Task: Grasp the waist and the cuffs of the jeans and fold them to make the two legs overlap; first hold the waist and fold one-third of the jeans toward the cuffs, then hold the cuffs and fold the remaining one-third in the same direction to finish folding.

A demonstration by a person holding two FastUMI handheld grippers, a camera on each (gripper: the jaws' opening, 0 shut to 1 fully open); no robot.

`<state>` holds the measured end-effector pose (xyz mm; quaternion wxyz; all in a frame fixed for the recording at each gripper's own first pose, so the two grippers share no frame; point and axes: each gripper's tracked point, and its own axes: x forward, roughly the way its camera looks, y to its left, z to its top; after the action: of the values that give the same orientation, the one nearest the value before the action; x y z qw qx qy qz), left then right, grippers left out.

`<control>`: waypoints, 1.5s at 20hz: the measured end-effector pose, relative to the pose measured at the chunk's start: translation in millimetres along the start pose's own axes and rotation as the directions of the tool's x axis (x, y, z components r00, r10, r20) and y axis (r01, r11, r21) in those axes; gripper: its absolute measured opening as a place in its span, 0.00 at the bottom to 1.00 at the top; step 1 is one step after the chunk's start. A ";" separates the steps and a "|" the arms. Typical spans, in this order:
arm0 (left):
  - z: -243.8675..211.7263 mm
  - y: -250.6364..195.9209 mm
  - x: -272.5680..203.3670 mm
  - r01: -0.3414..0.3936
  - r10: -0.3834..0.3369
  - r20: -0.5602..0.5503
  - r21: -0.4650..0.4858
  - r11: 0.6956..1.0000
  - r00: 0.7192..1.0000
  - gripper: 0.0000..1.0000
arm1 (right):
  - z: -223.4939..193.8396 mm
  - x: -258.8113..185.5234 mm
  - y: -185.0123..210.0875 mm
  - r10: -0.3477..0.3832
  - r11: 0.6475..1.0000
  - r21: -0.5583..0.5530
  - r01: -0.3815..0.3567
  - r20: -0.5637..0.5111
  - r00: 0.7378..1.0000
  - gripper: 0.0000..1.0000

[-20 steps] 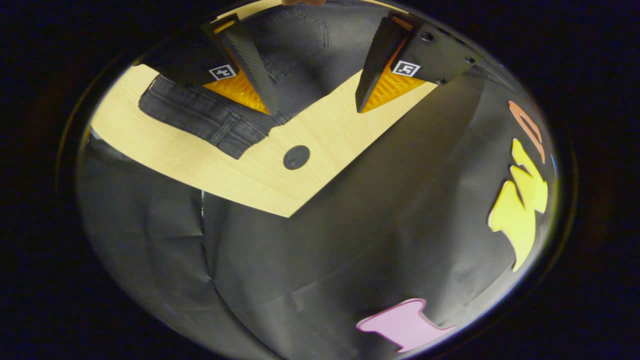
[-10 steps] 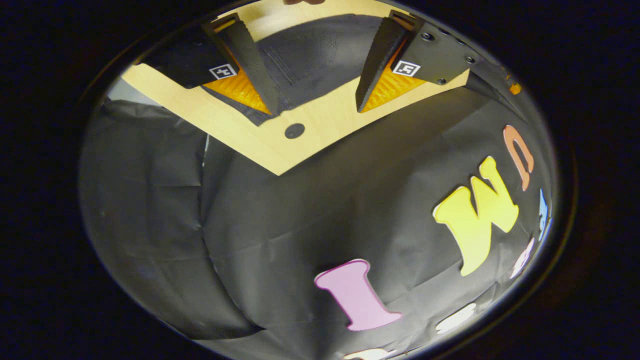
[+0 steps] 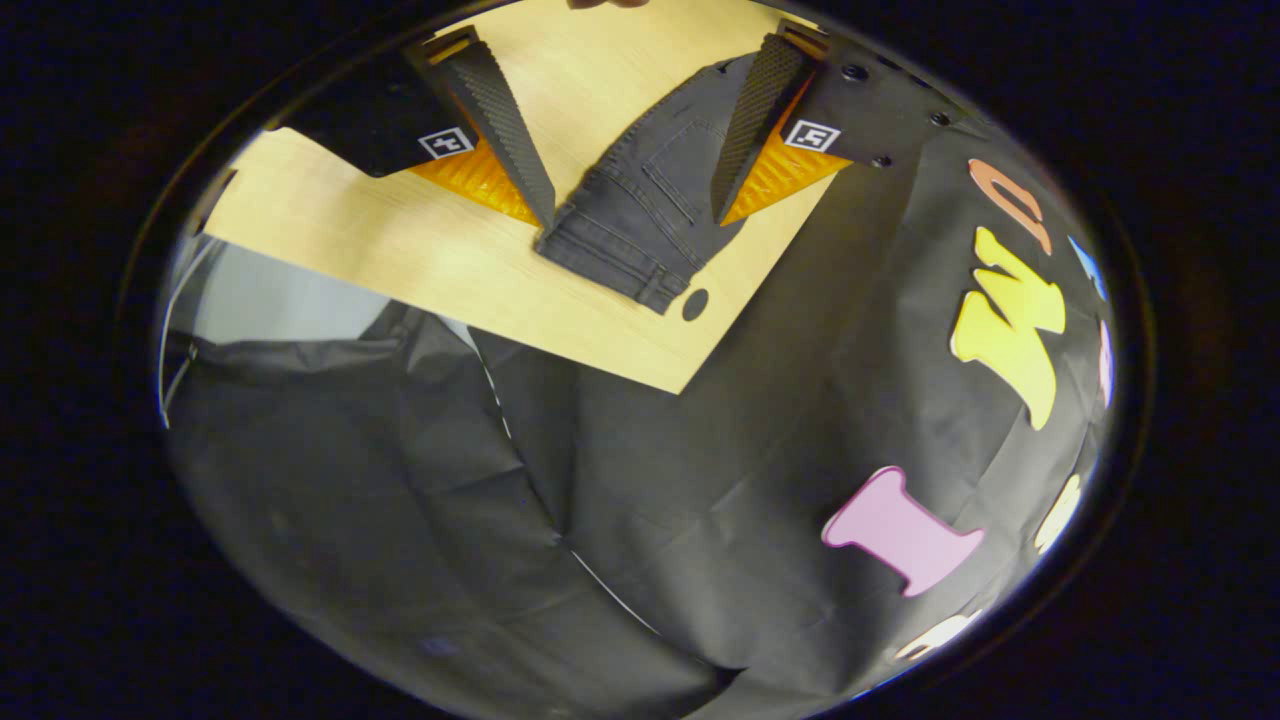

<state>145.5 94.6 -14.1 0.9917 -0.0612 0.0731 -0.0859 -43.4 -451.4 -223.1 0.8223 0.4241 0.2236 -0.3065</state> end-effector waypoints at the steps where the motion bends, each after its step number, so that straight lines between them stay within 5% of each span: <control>1: 2.9 -6.4 -6.1 0.010 -0.010 0.013 0.014 1.000 1.000 0.98 | -5.9 1.4 -3.9 -0.004 1.000 0.029 0.005 -0.022 1.000 0.96; 7: 9.8 -38.5 -32.6 0.050 -0.050 0.034 0.005 0.999 0.998 0.98 | -34.8 23.8 -13.0 -0.003 0.980 0.198 0.029 -0.134 0.991 0.96; 23: 10.3 -26.3 -52.4 0.026 -0.026 -0.004 -0.013 1.000 1.000 0.98 | -54.4 94.0 3.5 -0.026 0.970 0.234 0.066 -0.173 0.985 0.91; 28: 6.0 -28.1 -50.3 0.024 -0.024 -0.025 -0.021 1.000 0.999 0.99 | -53.2 108.7 -4.7 -0.022 0.964 0.257 0.066 -0.169 0.985 0.39; 29: 5.2 -30.3 -49.9 0.026 -0.026 -0.030 -0.019 0.999 0.999 0.99 | -47.8 105.2 -14.8 -0.043 0.968 0.235 0.083 -0.173 0.984 0.38; 30: 4.9 -32.6 -49.2 0.029 -0.029 -0.032 -0.014 0.999 0.999 0.99 | -54.3 103.5 -15.6 -0.040 0.970 0.228 0.081 -0.179 0.983 0.16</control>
<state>93.0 72.1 1.6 0.9887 -0.0677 0.0886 -0.1006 13.7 -445.8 -326.1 0.7341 0.5364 0.2694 -0.3176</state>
